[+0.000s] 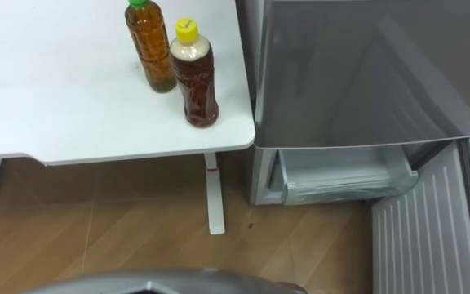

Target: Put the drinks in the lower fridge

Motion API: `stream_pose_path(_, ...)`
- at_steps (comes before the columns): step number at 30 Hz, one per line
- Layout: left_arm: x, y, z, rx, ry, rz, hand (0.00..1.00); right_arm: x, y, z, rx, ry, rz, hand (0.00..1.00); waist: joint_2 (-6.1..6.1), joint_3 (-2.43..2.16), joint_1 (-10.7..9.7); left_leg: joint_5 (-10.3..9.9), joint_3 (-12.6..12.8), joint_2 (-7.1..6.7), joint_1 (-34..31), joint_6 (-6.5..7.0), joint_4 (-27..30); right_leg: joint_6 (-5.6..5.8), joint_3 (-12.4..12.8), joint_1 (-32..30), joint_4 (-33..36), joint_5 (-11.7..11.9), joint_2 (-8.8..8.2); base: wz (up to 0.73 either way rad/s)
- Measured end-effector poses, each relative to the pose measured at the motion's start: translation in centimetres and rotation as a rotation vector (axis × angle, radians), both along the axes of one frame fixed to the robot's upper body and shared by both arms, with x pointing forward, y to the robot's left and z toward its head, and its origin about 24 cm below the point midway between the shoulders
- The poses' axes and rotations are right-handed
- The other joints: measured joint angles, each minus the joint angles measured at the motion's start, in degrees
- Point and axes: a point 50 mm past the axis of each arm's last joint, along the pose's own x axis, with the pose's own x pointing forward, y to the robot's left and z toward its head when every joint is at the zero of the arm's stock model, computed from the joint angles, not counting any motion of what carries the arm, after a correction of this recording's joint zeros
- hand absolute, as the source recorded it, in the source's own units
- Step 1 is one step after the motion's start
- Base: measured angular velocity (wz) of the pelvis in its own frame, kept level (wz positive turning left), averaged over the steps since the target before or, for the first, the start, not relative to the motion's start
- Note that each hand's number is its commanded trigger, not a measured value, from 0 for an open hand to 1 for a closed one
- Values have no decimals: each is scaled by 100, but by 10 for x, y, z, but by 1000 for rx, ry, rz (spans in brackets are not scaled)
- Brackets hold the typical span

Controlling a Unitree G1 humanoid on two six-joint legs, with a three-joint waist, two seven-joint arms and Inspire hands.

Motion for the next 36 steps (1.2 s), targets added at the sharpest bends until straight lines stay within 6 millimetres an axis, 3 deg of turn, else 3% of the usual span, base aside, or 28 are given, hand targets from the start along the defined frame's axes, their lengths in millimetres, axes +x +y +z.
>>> stream_pose_path(12,-14,11,2,116,-43,284,0,-2,-2,0,-23,-9,-7,0,-33,0,15,-1,-142,-46,80,2,53,14,-115,93,113,-69,-55,6)
stream_pose_path(18,-5,24,6,236,-138,359,0,0,-3,0,-24,-24,-11,0,-36,1,27,-3,-158,-46,75,5,59,13,-137,123,126,-68,-52,0)
stream_pose_path(29,43,51,31,561,-502,536,0,0,-12,2,-48,-83,-23,0,-46,-22,134,-6,-278,-75,156,10,14,16,-258,275,102,-65,-63,6)
stream_pose_path(36,73,68,58,682,-738,812,0,-1,-12,2,-47,-96,-24,0,-28,-52,239,-5,-277,-76,154,10,-13,20,-244,253,96,-71,-59,0)
